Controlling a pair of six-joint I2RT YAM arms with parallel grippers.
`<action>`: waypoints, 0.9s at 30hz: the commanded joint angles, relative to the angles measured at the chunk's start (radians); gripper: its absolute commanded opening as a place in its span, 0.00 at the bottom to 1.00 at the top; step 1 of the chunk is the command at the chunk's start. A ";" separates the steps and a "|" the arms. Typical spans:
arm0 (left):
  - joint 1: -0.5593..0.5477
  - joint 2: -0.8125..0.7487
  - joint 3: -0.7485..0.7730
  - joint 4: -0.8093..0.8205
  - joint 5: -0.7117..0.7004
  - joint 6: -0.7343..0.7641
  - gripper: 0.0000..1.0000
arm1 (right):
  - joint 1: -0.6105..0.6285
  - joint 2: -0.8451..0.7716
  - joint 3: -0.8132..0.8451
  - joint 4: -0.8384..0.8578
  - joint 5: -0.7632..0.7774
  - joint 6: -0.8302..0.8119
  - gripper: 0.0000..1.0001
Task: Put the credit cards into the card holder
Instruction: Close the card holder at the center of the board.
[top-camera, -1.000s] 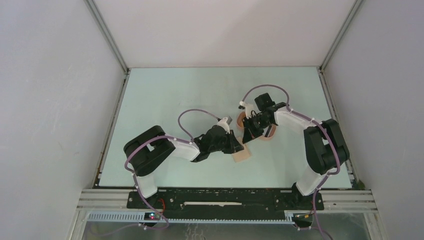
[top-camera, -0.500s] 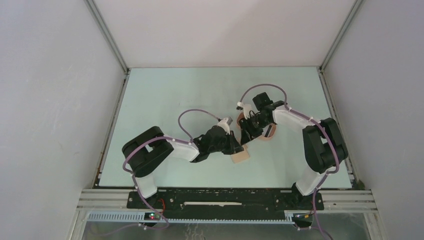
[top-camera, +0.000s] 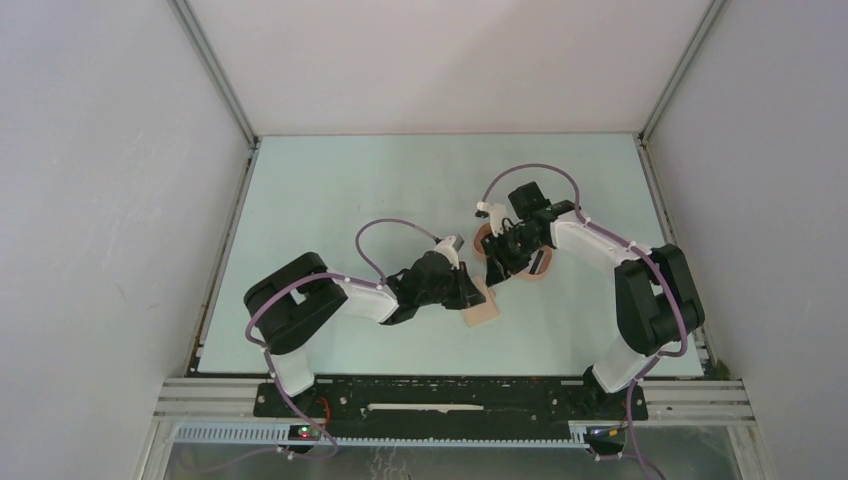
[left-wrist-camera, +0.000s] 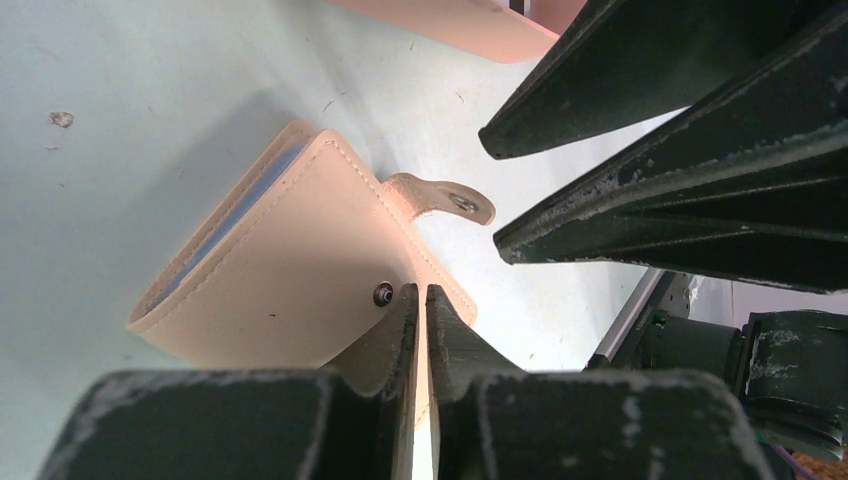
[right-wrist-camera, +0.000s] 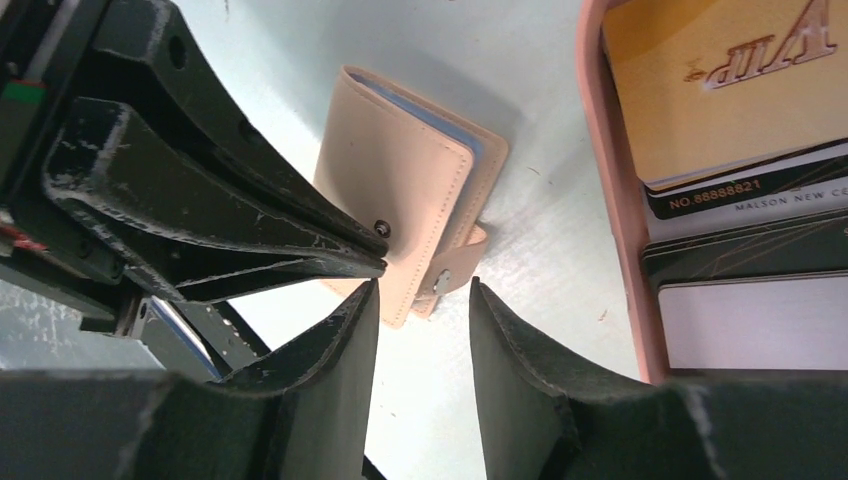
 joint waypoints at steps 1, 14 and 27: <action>0.008 -0.011 -0.011 0.001 -0.009 0.029 0.10 | 0.016 -0.007 0.023 -0.004 0.069 -0.014 0.47; 0.008 -0.017 -0.018 0.000 -0.010 0.027 0.10 | 0.030 0.017 0.024 0.000 0.099 -0.010 0.33; 0.008 -0.018 -0.018 0.001 -0.009 0.029 0.10 | 0.032 0.025 0.023 0.000 0.110 -0.010 0.22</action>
